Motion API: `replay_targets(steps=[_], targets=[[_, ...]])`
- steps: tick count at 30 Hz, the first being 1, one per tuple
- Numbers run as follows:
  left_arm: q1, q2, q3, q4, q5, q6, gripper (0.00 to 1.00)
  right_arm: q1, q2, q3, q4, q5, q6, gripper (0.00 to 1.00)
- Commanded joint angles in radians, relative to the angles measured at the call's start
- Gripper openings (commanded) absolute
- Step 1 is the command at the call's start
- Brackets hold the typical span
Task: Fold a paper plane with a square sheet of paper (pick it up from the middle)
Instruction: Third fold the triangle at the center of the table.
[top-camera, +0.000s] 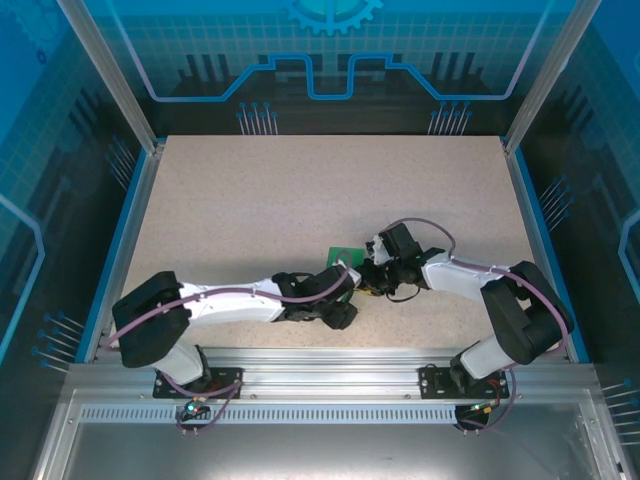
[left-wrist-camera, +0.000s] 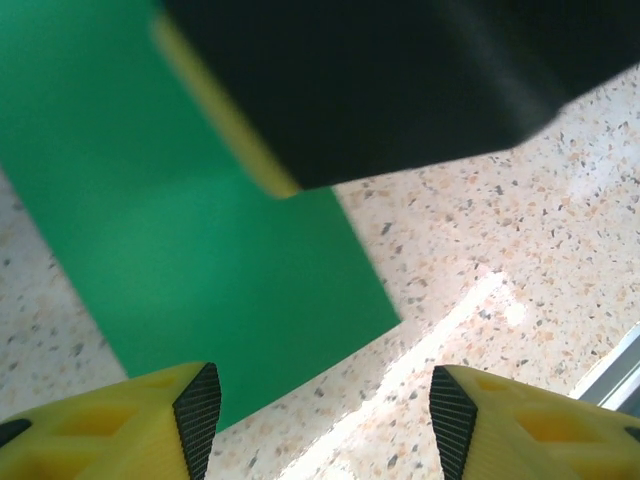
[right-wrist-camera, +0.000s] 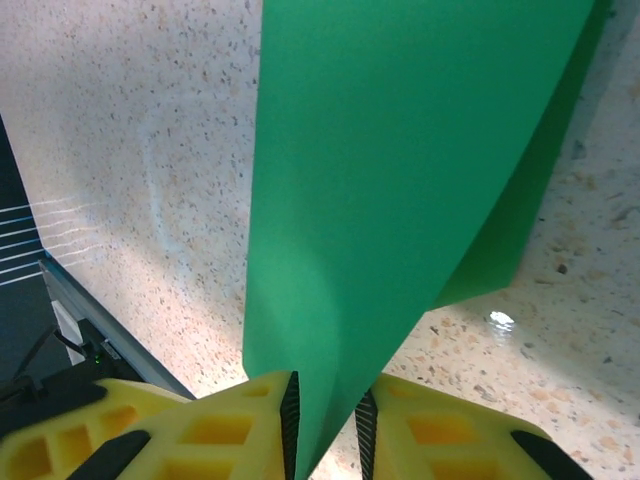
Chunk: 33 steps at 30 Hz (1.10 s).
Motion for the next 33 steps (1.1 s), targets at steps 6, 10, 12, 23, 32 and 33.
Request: replay_targets(steps=[6, 10, 12, 23, 32, 33], targets=[[-0.033, 0.077, 0.074, -0.053, -0.132, 0.072, 0.61, -0.019, 0.018, 0.025, -0.03, -0.024, -0.016, 0.25], [-0.032, 0.06, 0.059, -0.014, -0.15, 0.062, 0.56, -0.021, 0.019, 0.023, -0.03, -0.024, -0.02, 0.26], [-0.033, 0.063, 0.06, -0.006, -0.159, 0.06, 0.53, -0.021, 0.019, 0.023, -0.029, -0.026, -0.022, 0.27], [-0.032, 0.029, 0.025, 0.003, -0.051, 0.094, 0.62, -0.033, 0.02, 0.027, 0.001, -0.057, -0.011, 0.24], [-0.044, 0.073, 0.051, -0.018, -0.08, 0.124, 0.65, -0.034, 0.017, 0.03, 0.008, -0.065, -0.006, 0.25], [-0.047, 0.087, 0.058, -0.023, -0.099, 0.121, 0.65, -0.034, 0.017, 0.03, 0.008, -0.065, -0.005, 0.25]])
